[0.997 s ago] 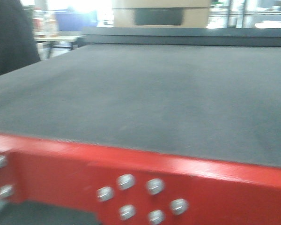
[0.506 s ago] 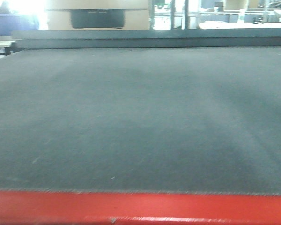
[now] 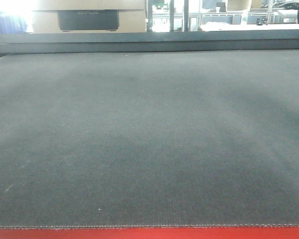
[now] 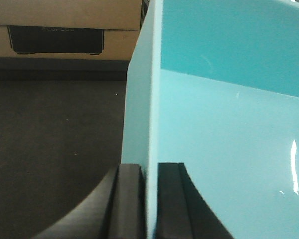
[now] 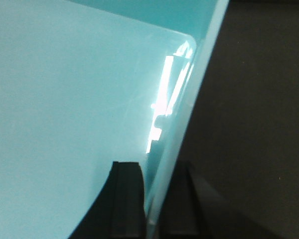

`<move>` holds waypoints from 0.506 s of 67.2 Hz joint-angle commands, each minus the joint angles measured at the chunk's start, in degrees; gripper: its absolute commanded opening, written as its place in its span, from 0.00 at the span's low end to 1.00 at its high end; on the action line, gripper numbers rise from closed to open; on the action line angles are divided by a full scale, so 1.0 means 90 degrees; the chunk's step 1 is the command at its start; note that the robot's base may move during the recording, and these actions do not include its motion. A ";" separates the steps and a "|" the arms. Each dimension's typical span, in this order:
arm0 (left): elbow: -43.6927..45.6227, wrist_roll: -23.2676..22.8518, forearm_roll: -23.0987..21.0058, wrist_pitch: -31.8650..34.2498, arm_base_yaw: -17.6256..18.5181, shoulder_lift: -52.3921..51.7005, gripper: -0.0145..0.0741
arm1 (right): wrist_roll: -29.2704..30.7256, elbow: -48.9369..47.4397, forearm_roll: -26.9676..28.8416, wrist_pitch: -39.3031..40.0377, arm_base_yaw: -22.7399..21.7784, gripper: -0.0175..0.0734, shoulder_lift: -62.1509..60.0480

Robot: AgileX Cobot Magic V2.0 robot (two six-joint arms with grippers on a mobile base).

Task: Fetch blue bin and place on conveyor start
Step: 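Hold the bin with both grippers while approaching the red-framed conveyor table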

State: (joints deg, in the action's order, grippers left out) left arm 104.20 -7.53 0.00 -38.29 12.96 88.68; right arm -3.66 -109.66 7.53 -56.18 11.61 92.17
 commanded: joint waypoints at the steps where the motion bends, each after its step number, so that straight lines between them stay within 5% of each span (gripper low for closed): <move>1: 0.0054 -0.0034 -0.0087 0.0381 0.0003 -0.0102 0.04 | 0.0198 -0.0065 -0.0096 0.0177 -0.0005 0.02 -0.0084; 34: 0.0054 -0.0034 -0.0087 0.0381 0.0003 -0.0102 0.04 | 0.0198 -0.0065 -0.0096 0.0177 -0.0005 0.02 -0.0084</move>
State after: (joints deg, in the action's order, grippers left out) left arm 104.20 -7.53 0.00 -38.29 12.96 88.68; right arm -3.66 -109.66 7.53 -56.18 11.61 92.17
